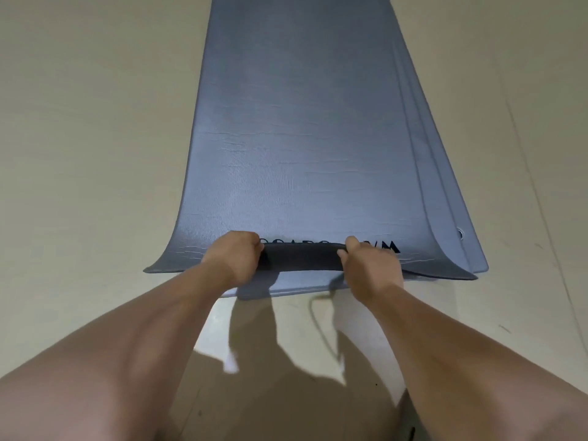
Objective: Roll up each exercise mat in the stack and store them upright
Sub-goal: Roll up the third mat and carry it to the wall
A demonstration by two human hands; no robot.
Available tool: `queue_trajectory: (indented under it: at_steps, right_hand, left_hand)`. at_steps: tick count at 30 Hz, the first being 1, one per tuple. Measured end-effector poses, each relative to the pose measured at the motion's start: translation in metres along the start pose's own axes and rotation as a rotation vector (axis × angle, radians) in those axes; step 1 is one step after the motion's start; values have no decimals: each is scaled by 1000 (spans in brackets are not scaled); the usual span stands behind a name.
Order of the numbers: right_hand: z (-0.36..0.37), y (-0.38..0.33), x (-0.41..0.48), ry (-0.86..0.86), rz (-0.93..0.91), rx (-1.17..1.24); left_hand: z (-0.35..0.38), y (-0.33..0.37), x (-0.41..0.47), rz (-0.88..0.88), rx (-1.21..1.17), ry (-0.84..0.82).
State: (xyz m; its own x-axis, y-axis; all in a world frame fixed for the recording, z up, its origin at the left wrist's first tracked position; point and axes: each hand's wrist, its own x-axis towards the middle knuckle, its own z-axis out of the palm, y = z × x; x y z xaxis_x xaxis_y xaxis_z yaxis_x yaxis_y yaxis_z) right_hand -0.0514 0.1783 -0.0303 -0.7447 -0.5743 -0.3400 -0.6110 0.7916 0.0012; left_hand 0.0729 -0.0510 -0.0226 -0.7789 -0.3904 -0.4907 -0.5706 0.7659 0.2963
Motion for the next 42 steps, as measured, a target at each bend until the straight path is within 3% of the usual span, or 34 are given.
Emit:
queue_trajectory:
  at_steps: [8, 12, 15, 19, 21, 29, 35, 37, 39, 42]
  right_hand:
    - [-15, 9, 10, -137, -20, 210]
    - [-6, -5, 18, -274, -80, 241]
    - [-1, -16, 21, -298, -36, 205]
    - [7, -22, 23, -232, 66, 198]
    - [8, -23, 27, -245, 101, 222]
    - [2, -25, 44, -244, 133, 197]
    - [6, -42, 31, 182, -177, -116]
    - [19, -35, 14, 246, -305, -126]
    - [37, -20, 0, 217, -371, -181]
    - [53, -4, -13, 30, -348, -335]
  left_hand:
    - [-22, -12, 10, 56, 84, -173]
    - [-17, -31, 4, -4, 52, -223]
    - [-6, -33, -3, -65, 189, -45]
    - [22, -15, -23, 353, 465, 317]
    - [42, -9, -29, 487, 536, 389]
    - [68, -26, -20, 327, 609, 205]
    - [63, -11, 4, 184, 422, 76]
    - [61, -9, 11, 131, 395, 21]
    - [62, -10, 15, 108, 381, -17]
    - [60, -12, 18, 103, 377, -35]
